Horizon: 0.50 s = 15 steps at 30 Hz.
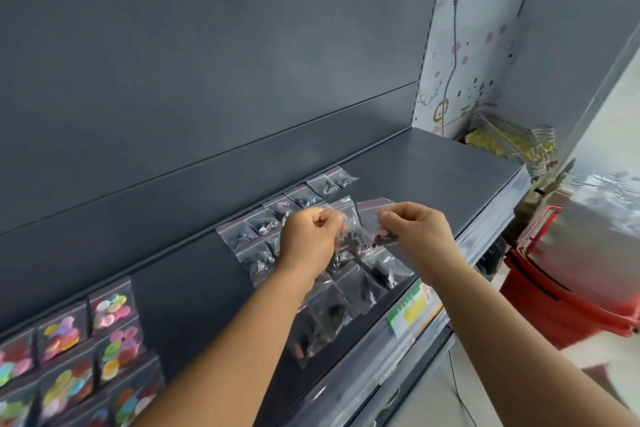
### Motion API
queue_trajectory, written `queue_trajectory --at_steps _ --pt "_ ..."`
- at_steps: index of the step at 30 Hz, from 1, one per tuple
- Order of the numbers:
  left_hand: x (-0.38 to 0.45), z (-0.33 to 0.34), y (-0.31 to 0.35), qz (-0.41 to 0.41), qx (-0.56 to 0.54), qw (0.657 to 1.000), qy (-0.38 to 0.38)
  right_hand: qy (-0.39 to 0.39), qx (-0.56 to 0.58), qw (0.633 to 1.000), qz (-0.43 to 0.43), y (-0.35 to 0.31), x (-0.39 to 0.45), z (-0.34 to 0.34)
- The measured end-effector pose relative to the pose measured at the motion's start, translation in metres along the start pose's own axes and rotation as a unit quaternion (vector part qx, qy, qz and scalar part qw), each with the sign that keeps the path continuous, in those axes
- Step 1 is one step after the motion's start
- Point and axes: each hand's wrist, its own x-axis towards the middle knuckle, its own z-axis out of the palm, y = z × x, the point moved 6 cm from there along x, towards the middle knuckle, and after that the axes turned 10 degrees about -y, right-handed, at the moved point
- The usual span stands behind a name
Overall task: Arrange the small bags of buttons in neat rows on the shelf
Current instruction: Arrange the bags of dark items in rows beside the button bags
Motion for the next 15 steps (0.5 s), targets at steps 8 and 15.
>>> queue_trajectory --at_steps 8,15 --pt "0.073 0.016 -0.009 -0.017 0.102 0.989 0.101 -0.063 -0.1 0.993 -0.013 0.005 0.095 -0.004" --pt "0.12 0.041 -0.01 -0.074 0.21 0.962 0.16 -0.128 -0.179 0.975 -0.02 0.014 0.17 -0.009"
